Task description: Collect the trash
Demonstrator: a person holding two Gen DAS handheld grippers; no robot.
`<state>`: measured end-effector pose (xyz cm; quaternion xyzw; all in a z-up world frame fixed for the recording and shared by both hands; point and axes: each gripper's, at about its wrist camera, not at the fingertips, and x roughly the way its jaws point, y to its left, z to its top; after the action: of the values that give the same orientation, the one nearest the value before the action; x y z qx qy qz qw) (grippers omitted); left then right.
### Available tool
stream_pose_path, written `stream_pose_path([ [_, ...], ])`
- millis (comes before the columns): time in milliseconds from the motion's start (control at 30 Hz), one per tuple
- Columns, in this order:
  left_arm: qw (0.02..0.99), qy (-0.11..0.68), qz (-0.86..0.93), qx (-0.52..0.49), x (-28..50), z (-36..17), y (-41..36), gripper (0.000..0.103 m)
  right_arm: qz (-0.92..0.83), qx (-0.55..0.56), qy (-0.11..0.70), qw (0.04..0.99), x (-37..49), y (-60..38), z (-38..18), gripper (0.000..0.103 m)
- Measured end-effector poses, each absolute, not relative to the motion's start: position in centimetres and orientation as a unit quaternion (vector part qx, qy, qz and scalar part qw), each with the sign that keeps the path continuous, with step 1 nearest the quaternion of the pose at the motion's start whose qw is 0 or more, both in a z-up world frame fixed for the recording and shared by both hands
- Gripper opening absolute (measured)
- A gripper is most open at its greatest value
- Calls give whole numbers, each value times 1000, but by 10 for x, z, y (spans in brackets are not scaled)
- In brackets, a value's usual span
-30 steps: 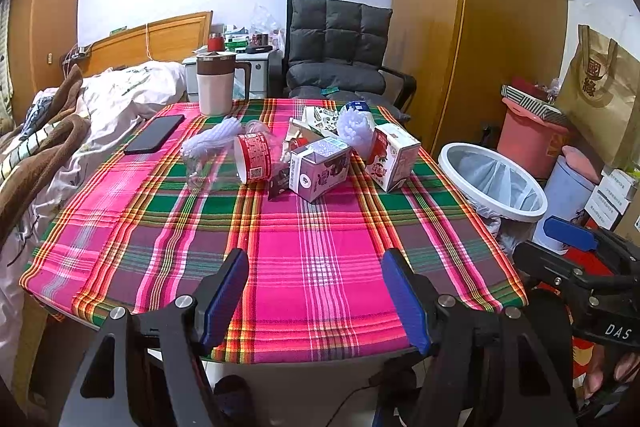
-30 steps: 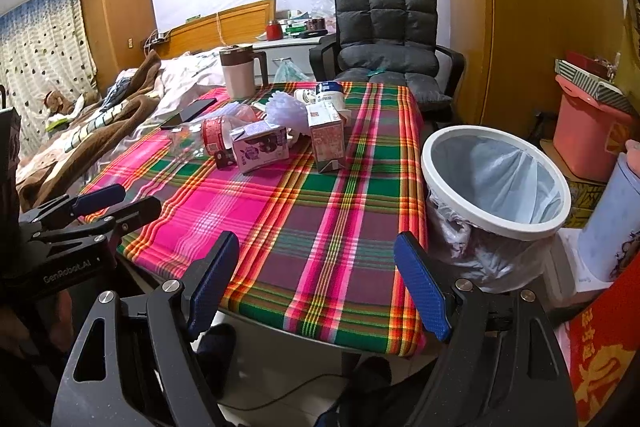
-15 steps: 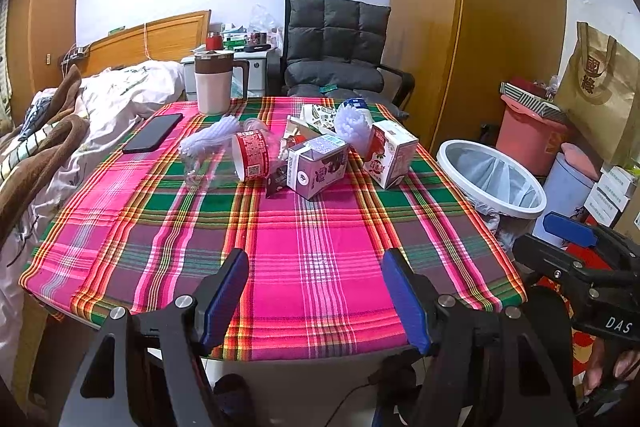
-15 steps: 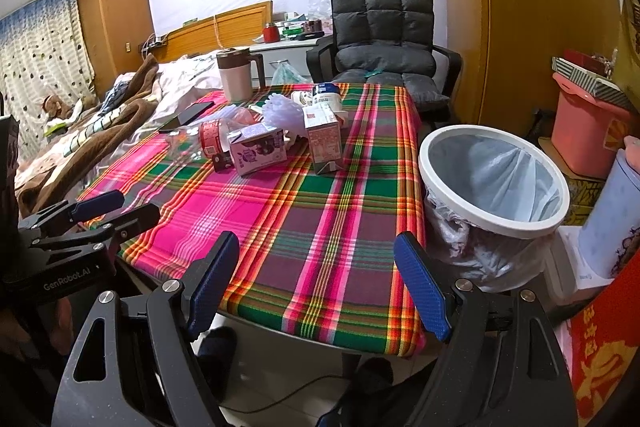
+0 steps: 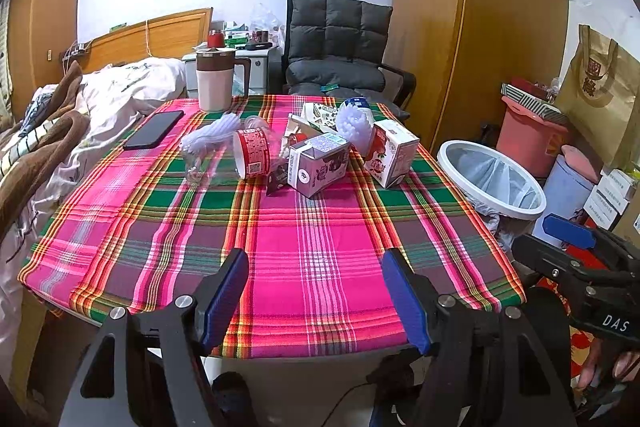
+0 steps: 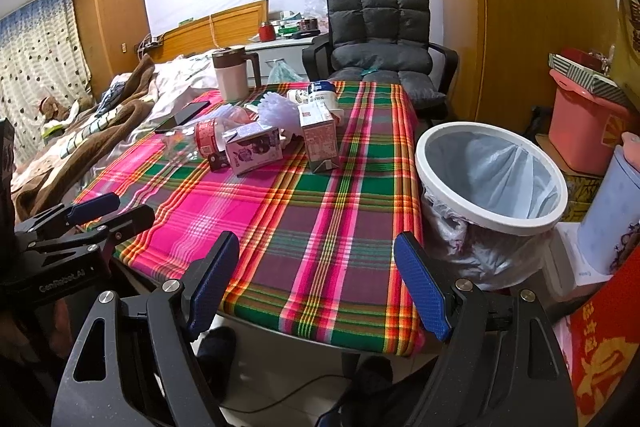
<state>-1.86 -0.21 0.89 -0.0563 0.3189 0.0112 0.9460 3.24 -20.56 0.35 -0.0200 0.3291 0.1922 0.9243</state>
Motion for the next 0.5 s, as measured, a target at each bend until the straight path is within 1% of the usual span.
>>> stream_pose_path([
  [500,946,319,16,-59,-17,8,-2,69,195,-22,338,921,34,-204,1,81],
])
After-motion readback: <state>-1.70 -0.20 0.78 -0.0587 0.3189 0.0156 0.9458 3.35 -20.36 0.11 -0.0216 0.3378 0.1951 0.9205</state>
